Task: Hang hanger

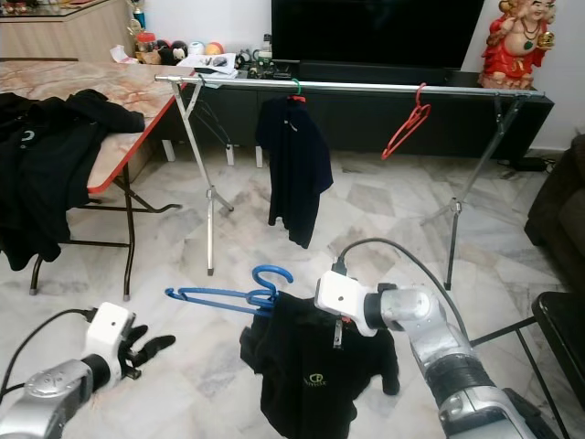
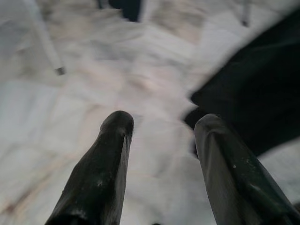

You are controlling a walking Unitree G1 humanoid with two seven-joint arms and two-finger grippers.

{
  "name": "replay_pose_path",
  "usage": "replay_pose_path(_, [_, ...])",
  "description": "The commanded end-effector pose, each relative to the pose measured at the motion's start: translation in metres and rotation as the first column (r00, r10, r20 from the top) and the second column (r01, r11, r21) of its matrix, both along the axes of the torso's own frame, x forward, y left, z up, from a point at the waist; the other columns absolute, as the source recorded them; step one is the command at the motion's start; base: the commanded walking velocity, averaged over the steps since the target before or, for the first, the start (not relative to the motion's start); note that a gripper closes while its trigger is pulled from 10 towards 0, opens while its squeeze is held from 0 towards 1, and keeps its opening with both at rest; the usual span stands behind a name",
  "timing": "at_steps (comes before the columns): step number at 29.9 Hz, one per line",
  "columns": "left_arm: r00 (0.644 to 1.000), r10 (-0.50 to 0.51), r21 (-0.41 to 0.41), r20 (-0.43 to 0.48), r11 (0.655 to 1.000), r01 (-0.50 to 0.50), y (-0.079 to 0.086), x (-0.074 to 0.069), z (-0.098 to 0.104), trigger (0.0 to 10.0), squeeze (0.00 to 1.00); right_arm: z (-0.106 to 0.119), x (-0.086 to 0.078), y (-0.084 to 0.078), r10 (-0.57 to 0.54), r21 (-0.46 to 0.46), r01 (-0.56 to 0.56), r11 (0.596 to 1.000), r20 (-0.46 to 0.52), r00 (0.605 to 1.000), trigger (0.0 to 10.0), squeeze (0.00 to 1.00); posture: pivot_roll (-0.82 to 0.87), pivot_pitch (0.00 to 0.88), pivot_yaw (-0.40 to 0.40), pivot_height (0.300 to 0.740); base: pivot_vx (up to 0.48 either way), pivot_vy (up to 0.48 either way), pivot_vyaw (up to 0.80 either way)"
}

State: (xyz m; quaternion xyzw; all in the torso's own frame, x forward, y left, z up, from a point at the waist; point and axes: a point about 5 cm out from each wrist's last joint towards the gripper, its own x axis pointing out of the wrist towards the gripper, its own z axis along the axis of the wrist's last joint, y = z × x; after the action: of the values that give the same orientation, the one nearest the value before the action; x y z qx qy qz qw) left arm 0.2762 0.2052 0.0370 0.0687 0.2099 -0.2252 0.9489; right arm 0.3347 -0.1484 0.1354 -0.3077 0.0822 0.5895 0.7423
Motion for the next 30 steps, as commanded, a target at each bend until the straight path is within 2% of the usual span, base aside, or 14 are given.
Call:
replay_pose_path(1, [0.999,-0.033,0.011,-0.009,0.999,0.033,-0.005,-0.001,-0.003,10.0,0.0,0.015,0.001,0.002,0.025,0.036,-0.027,0.999,0.045,0.999,0.0,0.0,0.08,0.041,-0.003,0.74,0.0,0.0,0.0])
replay_pose_path(5, [0.998,-0.061,-0.02,0.026,0.998,0.062,-0.021,0.006,-0.005,10.0,0.0,0.029,-0.003,0.008,0.063,0.053,-0.067,0.996,0.083,0.995,0.0,0.0,0.07,0.046,-0.009,0.74,0.0,0.0,0.0])
replay_pose_path(7, [0.994,-0.103,-0.003,0.046,0.995,0.103,-0.028,0.008,-0.004,10.0,0.0,0.036,-0.007,0.011,0.094,0.065,-0.1,0.993,0.09,0.992,0.0,0.0,0.07,0.046,-0.009,0.74,0.0,0.0,0.0])
replay_pose_path(10, [0.989,-0.14,0.031,0.044,0.99,0.138,-0.03,0.01,-0.006,10.0,0.0,0.041,-0.009,0.013,0.107,0.067,-0.114,0.991,0.095,0.99,0.0,0.0,0.07,0.052,-0.01,0.74,0.0,0.0,0.0])
replay_pose_path(17, [0.987,-0.155,0.032,0.049,0.988,0.154,-0.032,0.013,-0.007,10.0,0.0,0.045,-0.016,0.018,0.136,0.071,-0.143,0.987,0.098,0.986,0.0,0.0,0.07,0.052,-0.01,0.74,0.0,0.0,0.0])
replay_pose_path(24, [0.968,-0.248,-0.012,0.02,0.969,0.248,-0.042,0.012,-0.009,10.0,0.0,0.048,-0.019,0.021,0.143,0.069,-0.15,0.986,0.094,0.985,0.0,0.0,0.06,0.056,-0.012,0.74,0.0,0.0,0.0])
replay_pose_path(28, [0.938,-0.346,-0.057,-0.029,0.937,0.344,-0.049,0.008,-0.012,10.0,0.0,0.05,-0.019,0.022,0.137,0.068,-0.144,0.987,0.099,0.986,0.0,0.0,0.06,0.056,-0.012,0.74,0.0,0.0,0.0])
replay_pose_path(30, [0.933,-0.357,-0.062,-0.032,0.933,0.355,-0.05,0.008,-0.013,10.0,0.0,0.051,-0.02,0.023,0.14,0.07,-0.147,0.987,0.097,0.985,0.0,0.0,0.06,0.057,-0.012,0.74,0.0,0.0,0.0])
